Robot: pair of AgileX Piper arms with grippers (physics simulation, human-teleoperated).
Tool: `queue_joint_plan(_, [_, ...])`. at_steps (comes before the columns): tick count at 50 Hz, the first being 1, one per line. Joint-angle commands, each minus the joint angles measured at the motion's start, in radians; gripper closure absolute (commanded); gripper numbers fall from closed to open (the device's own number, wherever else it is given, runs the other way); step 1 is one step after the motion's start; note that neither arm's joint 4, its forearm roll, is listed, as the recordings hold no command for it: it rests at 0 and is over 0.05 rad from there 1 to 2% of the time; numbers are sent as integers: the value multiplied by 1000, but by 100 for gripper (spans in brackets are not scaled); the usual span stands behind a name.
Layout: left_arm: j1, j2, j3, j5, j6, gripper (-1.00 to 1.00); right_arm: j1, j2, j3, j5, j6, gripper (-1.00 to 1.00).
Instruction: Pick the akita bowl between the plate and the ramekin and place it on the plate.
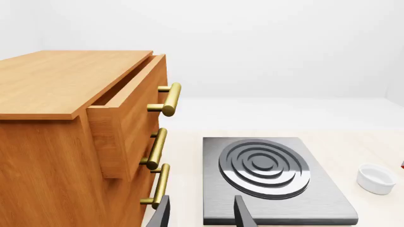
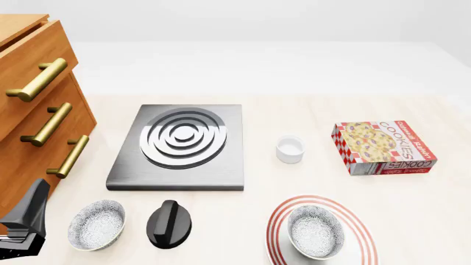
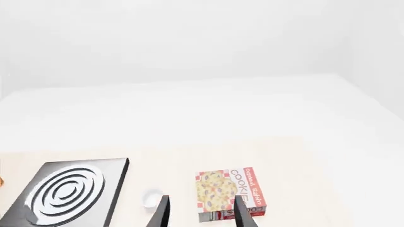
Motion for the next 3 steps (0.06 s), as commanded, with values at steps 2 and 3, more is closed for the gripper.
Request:
queue_joint_plan(2, [0, 0, 0, 0, 0, -100, -355, -365, -280, -139, -88, -100])
queue_joint_plan(3, [0, 0, 0, 0, 0, -100, -380, -365, -270, -191, -73, -100])
